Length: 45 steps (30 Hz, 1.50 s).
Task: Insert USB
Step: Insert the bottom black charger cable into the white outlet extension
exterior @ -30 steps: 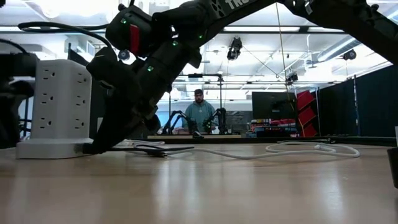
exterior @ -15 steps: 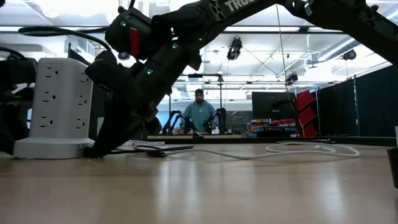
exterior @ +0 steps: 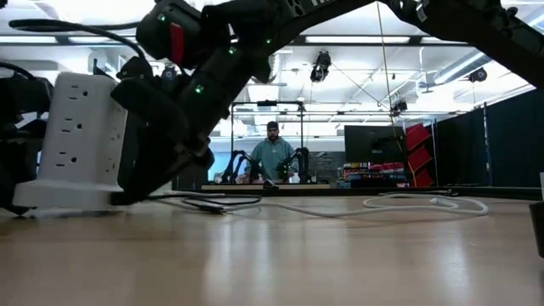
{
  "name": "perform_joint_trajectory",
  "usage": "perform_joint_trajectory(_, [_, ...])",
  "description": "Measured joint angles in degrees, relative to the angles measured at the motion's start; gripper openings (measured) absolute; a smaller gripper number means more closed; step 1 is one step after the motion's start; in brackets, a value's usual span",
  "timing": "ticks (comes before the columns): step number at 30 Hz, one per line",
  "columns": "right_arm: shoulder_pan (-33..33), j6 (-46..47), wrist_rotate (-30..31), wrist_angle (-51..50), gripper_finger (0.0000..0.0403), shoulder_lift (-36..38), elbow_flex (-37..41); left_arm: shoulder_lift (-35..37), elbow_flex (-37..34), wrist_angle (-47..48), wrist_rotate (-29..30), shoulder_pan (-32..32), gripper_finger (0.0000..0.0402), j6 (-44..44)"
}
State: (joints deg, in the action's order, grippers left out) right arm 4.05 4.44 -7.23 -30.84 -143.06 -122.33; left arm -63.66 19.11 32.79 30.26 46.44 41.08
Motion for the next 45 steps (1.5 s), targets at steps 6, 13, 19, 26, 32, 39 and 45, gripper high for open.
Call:
perform_joint_trajectory(6, [0.4,-1.1,0.0,-0.1,0.0011,0.0,-0.3,0.0,0.0,0.1,-0.3,0.0,0.0061,0.0])
perform_joint_trajectory(13, [0.7,-2.6,-2.4,3.6,0.0011,-0.4,-0.2,0.0,-0.1,0.3,-0.3,0.0,0.0061,-1.1])
perform_joint_trajectory(19, [0.5,0.1,-2.8,4.2,0.0011,-0.4,0.4,-2.3,0.0,-1.7,0.3,0.0,0.0061,-4.6])
perform_joint_trajectory(26, [0.3,1.7,-0.2,0.6,0.0010,-0.4,0.6,-5.2,3.0,1.0,0.0,-0.1,0.0061,-4.6])
perform_joint_trajectory(32, [0.1,0.0,2.1,-1.3,0.0010,-0.3,0.6,-5.7,5.7,3.5,0.2,-0.1,0.0056,-4.5])
perform_joint_trajectory(39, [0.1,-0.2,2.2,-1.4,0.0010,-0.3,0.7,-7.3,3.9,-1.1,2.5,0.0,0.0044,-0.7])
perform_joint_trajectory(45, [0.4,0.0,2.2,-1.0,0.0010,-0.3,0.8,-11.8,3.5,-3.9,4.5,0.1,0.0043,-0.4])
